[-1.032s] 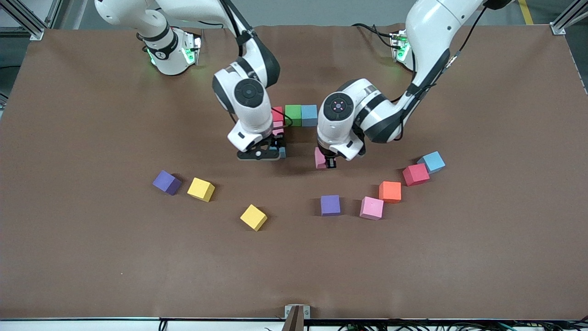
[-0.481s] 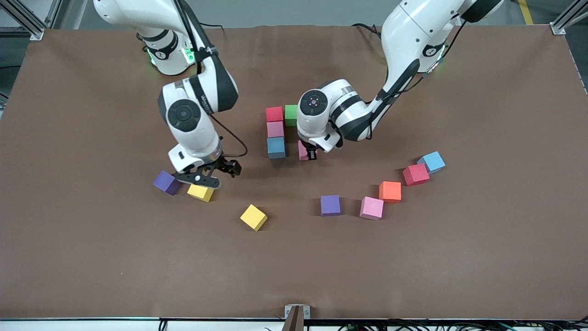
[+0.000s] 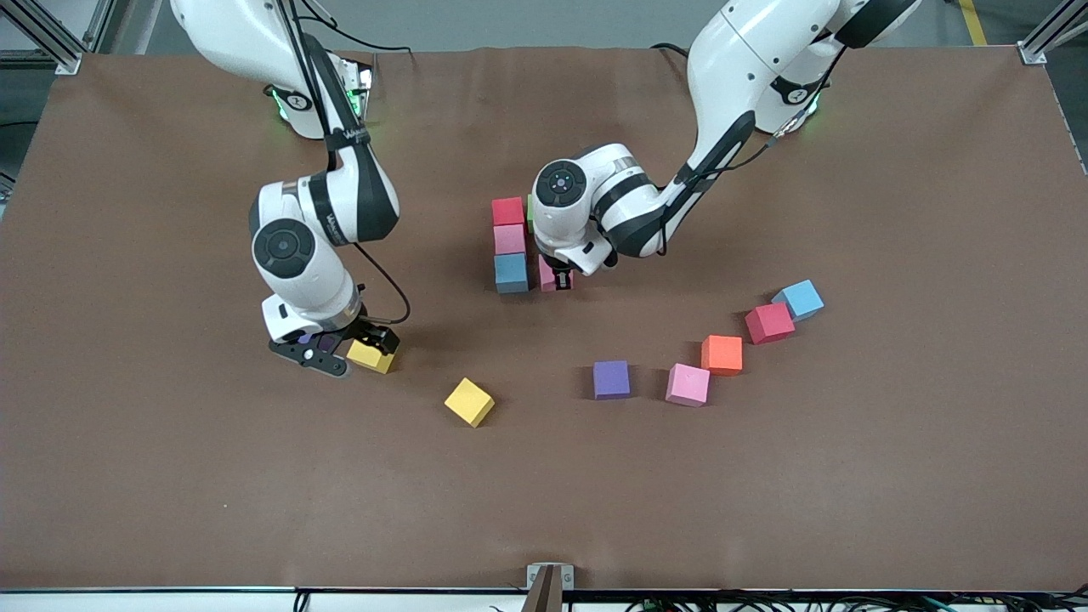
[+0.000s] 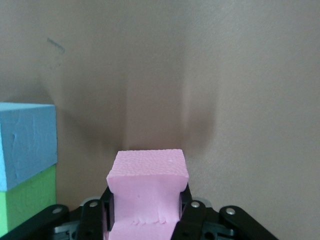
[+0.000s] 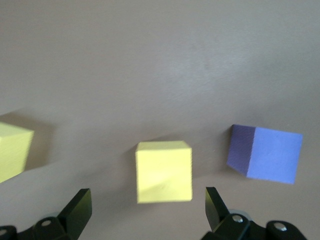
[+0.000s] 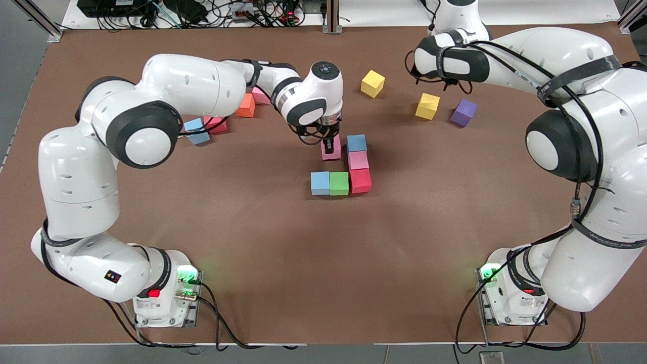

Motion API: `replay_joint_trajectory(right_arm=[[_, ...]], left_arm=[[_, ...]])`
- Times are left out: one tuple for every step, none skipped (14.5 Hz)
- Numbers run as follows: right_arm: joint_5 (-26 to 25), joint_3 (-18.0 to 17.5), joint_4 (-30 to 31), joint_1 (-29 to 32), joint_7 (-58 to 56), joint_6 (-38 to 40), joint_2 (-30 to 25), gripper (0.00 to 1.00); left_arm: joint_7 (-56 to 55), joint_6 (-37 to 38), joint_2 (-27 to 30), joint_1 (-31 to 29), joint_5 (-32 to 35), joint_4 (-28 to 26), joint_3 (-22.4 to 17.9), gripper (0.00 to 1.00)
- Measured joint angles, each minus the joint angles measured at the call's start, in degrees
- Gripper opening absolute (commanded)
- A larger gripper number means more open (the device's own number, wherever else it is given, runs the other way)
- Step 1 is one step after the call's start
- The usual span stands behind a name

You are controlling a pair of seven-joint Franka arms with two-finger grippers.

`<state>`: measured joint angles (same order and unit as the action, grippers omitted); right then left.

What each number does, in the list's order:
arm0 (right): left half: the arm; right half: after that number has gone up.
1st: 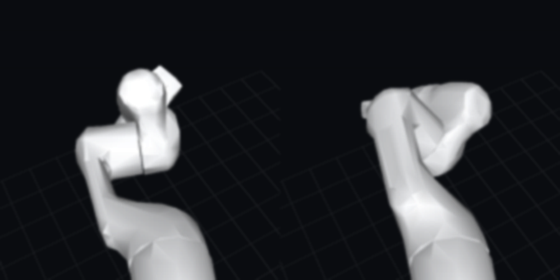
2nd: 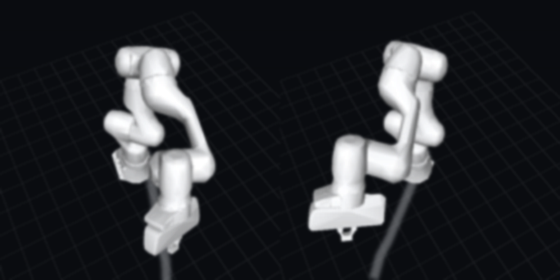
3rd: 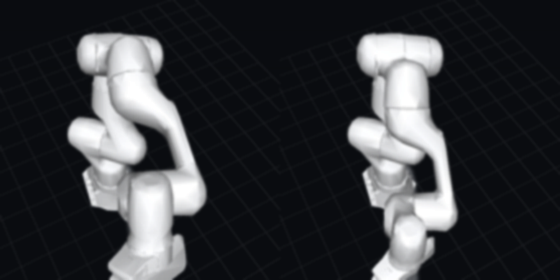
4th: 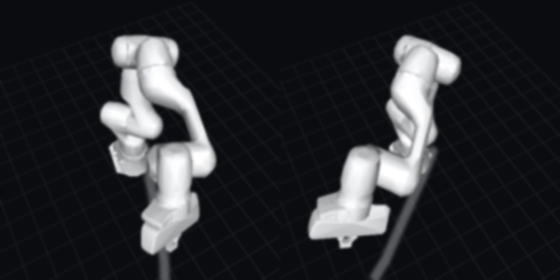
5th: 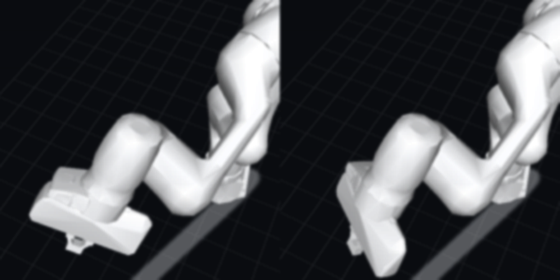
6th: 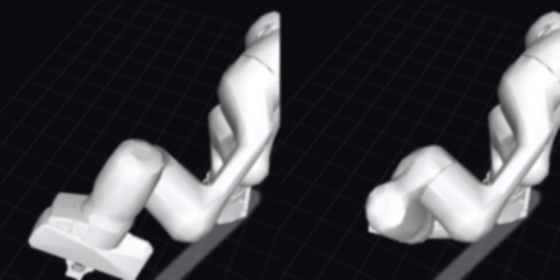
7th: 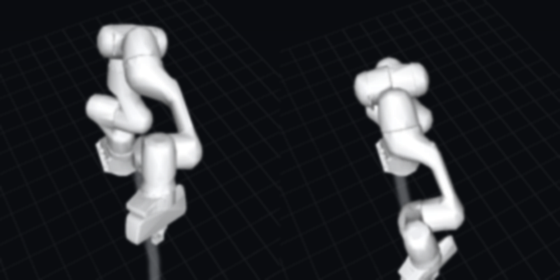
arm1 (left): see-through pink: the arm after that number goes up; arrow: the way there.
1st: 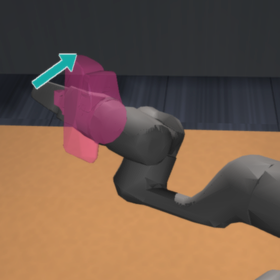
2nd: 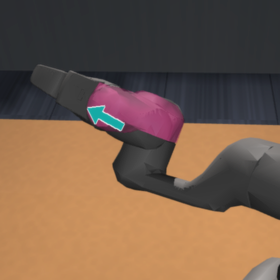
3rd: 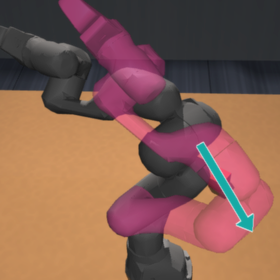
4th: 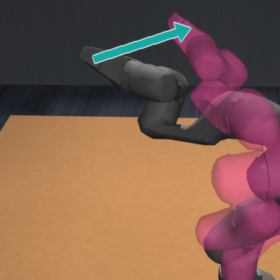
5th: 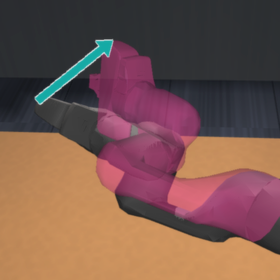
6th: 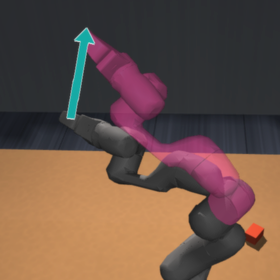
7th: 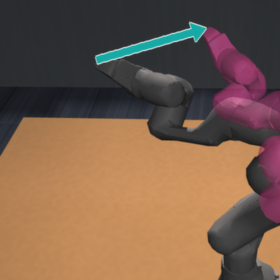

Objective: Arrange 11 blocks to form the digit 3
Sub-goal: 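Grasp the yellow cube with the right gripper while the left gripper withdraws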

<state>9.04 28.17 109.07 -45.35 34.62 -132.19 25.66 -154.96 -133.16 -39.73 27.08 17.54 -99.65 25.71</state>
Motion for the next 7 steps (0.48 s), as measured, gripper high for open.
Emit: replay_joint_trajectory(right_arm=[[0.0,-0.1,0.1,0.6,0.0,-0.5,0.9,1.00],[0.0,-0.3,0.1,1.2,0.0,-1.1,1.7,1.00],[0.1,-0.6,0.2,1.7,0.0,-1.8,2.5,1.00],[0.4,-1.2,0.2,2.4,0.0,-2.6,3.2,1.00],[1.6,-2.5,0.3,3.6,-0.1,-3.2,3.8,1.00],[3.5,-4.5,0.3,5.5,-0.9,-3.7,4.2,1.00],[5.7,-6.5,0.3,7.7,-2.9,-4.1,4.4,1.00]], left_arm=[[-0.1,0.1,-0.1,0.6,0.0,0.3,-0.4,0.46],[-0.1,0.2,-0.1,1.4,0.0,0.7,-1.1,0.46],[-0.1,0.2,-0.2,2.3,0.0,1.0,-1.9,0.46],[-0.2,0.2,-0.3,3.1,0.0,1.4,-2.5,0.46],[-0.2,0.2,-0.5,3.6,0.0,1.9,-2.9,0.46],[-0.2,0.2,-0.8,3.9,0.0,2.4,-3.1,0.47],[-0.2,0.2,-1.0,4.0,0.0,2.7,-3.1,0.47]])
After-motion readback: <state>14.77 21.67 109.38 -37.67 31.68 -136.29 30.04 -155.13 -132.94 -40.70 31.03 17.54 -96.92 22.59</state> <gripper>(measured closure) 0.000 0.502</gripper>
